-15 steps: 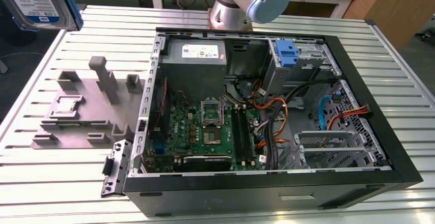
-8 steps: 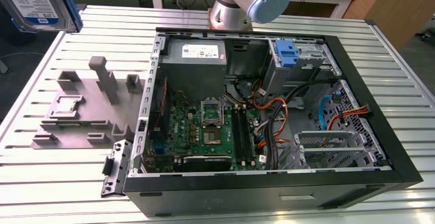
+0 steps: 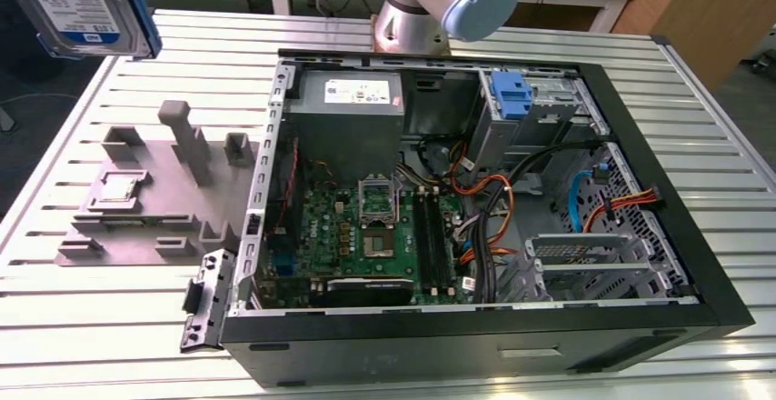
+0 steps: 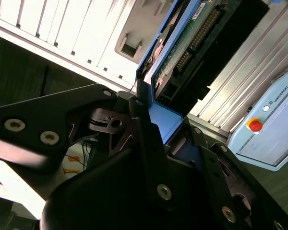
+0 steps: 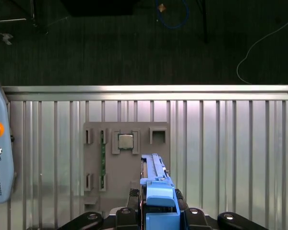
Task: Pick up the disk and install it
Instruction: 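Reach for the disk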
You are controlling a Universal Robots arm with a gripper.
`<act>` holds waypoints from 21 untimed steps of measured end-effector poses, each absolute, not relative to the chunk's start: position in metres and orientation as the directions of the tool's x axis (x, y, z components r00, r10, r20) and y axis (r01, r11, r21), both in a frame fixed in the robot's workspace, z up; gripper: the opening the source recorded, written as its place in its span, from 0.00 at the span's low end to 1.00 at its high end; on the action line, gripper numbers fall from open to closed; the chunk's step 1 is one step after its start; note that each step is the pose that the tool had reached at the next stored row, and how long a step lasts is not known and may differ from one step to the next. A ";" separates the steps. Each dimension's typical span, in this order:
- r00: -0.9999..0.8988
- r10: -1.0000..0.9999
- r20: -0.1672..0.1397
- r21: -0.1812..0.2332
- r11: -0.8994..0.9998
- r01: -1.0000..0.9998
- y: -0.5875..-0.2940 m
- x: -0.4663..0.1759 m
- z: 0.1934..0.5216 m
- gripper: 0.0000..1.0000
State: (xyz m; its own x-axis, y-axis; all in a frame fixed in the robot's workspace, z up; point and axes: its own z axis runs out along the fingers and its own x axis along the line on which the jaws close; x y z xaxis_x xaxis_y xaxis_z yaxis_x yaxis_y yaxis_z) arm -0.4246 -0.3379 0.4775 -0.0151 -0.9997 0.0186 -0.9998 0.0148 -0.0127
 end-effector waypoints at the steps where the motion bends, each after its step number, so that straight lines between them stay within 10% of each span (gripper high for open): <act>1: -0.015 -1.000 0.019 -0.013 0.015 -1.000 -0.338 -0.423 0.478 0.37; 21: -0.015 -1.000 0.021 -0.013 0.015 -1.000 -0.344 -0.411 0.478 0.37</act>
State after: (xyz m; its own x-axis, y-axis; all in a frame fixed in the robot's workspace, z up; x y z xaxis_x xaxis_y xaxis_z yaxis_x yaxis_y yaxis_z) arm -0.4108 -0.3445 0.4775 -0.0152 -0.9997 0.0206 -0.9998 0.0149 -0.0128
